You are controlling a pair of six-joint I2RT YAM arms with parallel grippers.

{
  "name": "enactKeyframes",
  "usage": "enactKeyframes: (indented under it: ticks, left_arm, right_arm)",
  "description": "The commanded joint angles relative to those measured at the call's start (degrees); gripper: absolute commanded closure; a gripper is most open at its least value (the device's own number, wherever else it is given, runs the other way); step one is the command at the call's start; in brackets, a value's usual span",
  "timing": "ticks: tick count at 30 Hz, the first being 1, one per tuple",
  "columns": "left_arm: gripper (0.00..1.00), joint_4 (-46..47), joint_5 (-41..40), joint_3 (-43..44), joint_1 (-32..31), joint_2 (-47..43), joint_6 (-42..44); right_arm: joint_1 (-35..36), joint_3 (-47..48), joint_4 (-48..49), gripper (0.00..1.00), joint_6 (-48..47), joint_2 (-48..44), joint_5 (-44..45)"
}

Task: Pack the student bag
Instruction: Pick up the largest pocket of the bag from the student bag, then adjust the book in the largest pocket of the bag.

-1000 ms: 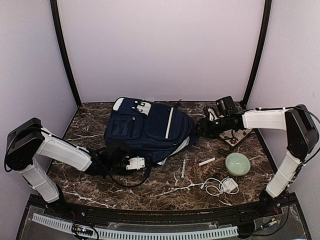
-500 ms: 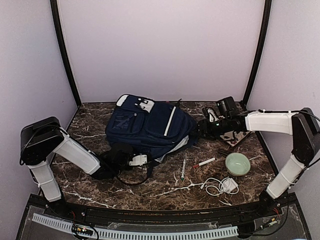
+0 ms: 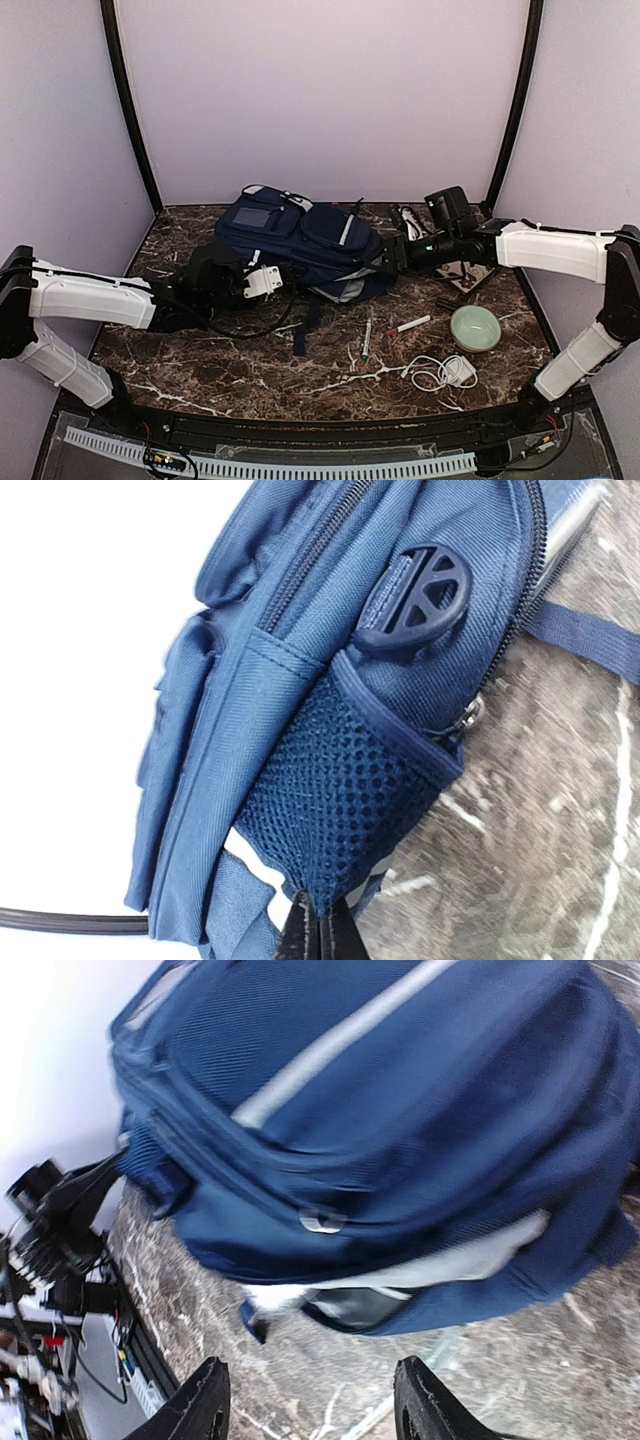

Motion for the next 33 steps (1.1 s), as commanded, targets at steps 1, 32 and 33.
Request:
enactKeyframes:
  ticks: [1, 32, 33]
  left_arm:
    - [1.00, -2.95, 2.25, 4.42, 0.27, -3.66, -6.15]
    - [1.00, -10.31, 6.55, 11.77, -0.17, -5.38, -12.48]
    - [1.00, -10.38, 6.63, 11.68, -0.13, -5.62, -12.45]
  right_arm:
    - [4.21, 3.91, -1.40, 0.44, -3.87, -0.20, -0.90]
    - [17.46, -0.35, 10.12, 0.47, -6.91, 12.63, 31.40]
    - [17.41, 0.23, 10.63, 0.48, -6.80, 13.18, 32.79]
